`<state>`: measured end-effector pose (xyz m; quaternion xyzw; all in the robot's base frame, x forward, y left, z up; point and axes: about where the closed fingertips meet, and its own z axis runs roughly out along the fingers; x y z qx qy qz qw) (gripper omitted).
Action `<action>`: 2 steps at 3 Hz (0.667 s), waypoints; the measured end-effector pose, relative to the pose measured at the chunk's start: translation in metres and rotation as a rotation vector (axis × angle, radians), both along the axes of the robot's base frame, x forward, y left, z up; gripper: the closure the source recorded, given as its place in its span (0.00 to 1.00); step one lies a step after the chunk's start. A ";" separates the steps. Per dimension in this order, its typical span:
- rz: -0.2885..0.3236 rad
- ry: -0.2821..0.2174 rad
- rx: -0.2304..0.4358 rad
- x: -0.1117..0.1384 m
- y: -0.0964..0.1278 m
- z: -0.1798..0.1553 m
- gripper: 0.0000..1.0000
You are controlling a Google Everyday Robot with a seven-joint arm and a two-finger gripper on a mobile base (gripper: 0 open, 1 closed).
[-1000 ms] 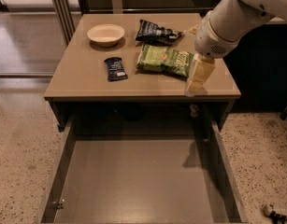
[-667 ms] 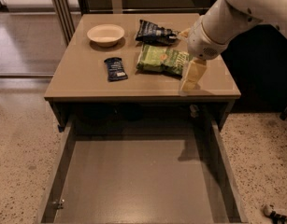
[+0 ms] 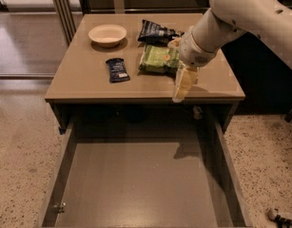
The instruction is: Place green jalapeno chip bag into top drawer
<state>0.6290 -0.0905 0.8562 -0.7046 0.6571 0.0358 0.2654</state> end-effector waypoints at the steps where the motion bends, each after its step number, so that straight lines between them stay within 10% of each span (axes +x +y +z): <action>1: -0.018 -0.041 -0.075 0.014 0.007 -0.015 0.00; 2: -0.018 -0.039 -0.087 0.020 0.005 -0.014 0.00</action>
Offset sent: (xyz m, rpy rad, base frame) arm 0.0108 0.0076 -0.0131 -0.0605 -0.0353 -0.0148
